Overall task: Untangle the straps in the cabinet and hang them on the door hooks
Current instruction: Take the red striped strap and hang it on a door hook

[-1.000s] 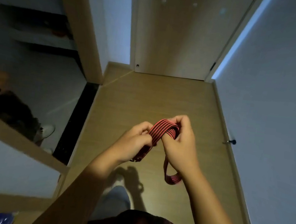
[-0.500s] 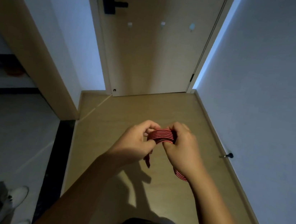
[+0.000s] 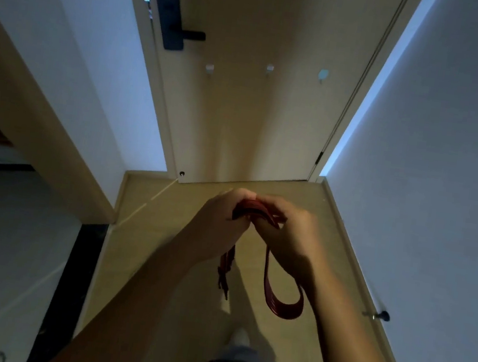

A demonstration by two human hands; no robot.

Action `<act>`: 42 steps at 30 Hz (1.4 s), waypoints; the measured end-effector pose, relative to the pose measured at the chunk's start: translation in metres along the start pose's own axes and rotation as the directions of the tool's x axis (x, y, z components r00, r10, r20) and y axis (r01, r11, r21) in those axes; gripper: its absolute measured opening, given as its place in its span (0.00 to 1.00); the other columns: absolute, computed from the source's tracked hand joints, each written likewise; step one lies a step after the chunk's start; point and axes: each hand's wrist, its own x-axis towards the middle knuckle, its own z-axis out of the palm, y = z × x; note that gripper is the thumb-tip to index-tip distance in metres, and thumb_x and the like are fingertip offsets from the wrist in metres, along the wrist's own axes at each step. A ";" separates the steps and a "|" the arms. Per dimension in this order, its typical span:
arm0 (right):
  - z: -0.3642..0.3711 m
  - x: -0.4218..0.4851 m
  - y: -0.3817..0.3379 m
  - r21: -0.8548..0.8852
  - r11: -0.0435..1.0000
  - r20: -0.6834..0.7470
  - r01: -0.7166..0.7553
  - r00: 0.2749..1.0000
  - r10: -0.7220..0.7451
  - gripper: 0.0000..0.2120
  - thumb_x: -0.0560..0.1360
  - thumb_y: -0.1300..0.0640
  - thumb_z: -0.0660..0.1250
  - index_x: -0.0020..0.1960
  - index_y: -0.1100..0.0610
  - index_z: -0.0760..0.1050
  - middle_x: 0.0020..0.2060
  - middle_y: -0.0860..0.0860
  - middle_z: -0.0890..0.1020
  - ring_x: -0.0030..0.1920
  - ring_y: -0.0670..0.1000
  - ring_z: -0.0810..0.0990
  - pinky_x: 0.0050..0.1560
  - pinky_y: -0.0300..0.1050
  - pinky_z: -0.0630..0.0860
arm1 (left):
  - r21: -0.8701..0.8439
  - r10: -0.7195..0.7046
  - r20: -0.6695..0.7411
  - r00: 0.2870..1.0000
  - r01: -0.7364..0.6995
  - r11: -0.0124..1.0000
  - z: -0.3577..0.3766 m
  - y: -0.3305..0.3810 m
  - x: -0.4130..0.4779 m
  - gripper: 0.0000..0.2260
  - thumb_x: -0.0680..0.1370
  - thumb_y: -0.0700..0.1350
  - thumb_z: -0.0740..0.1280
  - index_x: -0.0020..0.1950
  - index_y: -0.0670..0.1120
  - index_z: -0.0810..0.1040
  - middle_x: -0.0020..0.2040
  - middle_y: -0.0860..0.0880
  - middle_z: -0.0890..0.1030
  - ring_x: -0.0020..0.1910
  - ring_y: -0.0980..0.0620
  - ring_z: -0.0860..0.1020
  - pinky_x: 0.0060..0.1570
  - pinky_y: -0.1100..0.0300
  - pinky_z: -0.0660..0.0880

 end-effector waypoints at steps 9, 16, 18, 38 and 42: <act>-0.045 0.145 0.032 -0.283 0.923 -0.211 0.262 0.921 -0.326 0.08 0.73 0.55 0.68 0.51 0.57 0.80 0.39 0.53 0.73 0.39 0.50 0.71 0.34 0.41 0.69 | 0.145 0.105 -0.294 0.950 -0.064 0.987 -0.016 0.001 0.140 0.14 0.75 0.43 0.68 0.61 0.45 0.77 0.52 0.50 0.70 0.52 0.53 0.73 0.54 0.63 0.71; -0.043 0.248 0.034 -0.207 0.915 -0.208 0.346 0.898 -0.387 0.13 0.74 0.58 0.67 0.58 0.59 0.77 0.43 0.53 0.78 0.38 0.49 0.75 0.37 0.35 0.72 | 0.310 0.332 -0.517 0.789 -0.189 0.932 -0.050 -0.014 0.224 0.13 0.72 0.41 0.69 0.55 0.41 0.81 0.50 0.44 0.84 0.50 0.59 0.76 0.49 0.78 0.70; -0.041 0.279 0.029 -0.170 0.920 -0.202 0.354 0.901 -0.384 0.14 0.74 0.60 0.67 0.59 0.58 0.76 0.46 0.50 0.78 0.40 0.45 0.73 0.40 0.27 0.65 | 0.296 0.355 -0.548 0.757 -0.221 0.929 -0.065 -0.022 0.250 0.13 0.72 0.41 0.68 0.56 0.40 0.80 0.50 0.48 0.82 0.54 0.63 0.74 0.49 0.81 0.69; -0.032 0.609 -0.066 -0.016 0.919 -0.384 0.393 0.847 -0.368 0.12 0.76 0.58 0.63 0.59 0.55 0.77 0.50 0.51 0.80 0.47 0.51 0.78 0.52 0.52 0.77 | 0.102 0.294 -0.516 0.804 -0.284 0.954 -0.267 -0.049 0.517 0.11 0.79 0.42 0.62 0.60 0.47 0.78 0.40 0.62 0.77 0.36 0.69 0.75 0.39 0.74 0.72; -0.041 0.652 -0.084 -0.010 0.914 -0.395 0.405 0.838 -0.375 0.13 0.76 0.55 0.63 0.60 0.53 0.76 0.52 0.49 0.80 0.46 0.47 0.76 0.52 0.47 0.77 | 0.143 0.370 -0.553 0.746 -0.353 0.925 -0.295 -0.042 0.556 0.11 0.79 0.39 0.62 0.60 0.43 0.78 0.41 0.60 0.77 0.38 0.70 0.76 0.41 0.76 0.72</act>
